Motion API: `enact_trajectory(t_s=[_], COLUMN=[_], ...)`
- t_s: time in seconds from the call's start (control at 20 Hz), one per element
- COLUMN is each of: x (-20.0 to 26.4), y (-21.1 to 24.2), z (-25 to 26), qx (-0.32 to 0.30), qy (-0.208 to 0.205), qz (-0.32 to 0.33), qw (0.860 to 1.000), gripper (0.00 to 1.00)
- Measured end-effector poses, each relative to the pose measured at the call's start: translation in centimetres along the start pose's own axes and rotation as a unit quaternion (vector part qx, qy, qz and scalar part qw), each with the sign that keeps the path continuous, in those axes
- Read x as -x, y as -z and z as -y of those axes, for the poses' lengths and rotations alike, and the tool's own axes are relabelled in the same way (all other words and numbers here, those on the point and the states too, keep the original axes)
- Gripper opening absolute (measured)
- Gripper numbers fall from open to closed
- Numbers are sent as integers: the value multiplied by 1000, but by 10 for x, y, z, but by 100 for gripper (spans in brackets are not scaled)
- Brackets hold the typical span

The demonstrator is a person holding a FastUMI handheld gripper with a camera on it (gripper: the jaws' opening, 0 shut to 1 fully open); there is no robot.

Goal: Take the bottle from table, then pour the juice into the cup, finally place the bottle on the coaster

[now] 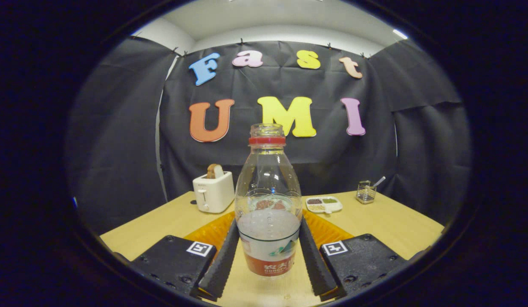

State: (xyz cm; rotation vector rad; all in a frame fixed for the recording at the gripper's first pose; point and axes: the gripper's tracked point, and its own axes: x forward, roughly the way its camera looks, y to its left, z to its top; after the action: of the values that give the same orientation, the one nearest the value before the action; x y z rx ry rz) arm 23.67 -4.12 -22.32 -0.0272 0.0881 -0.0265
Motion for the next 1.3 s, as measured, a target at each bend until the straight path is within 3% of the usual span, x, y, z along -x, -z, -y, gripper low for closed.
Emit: enact_trajectory(t_s=[0.4,0.85,0.9,1.0,1.3], x=[-61,-73,-73,-73,-64], y=[65,76,78,82,71], z=[-15,-10,-12,-11,-7], qx=[19,8,-1,-2,7], qy=[1,1,-5,-9,-6], qz=[-32,-10,-9,-17,-11], qw=[999,1000,1000,1000,1000], gripper=[79,83,85,100,100])
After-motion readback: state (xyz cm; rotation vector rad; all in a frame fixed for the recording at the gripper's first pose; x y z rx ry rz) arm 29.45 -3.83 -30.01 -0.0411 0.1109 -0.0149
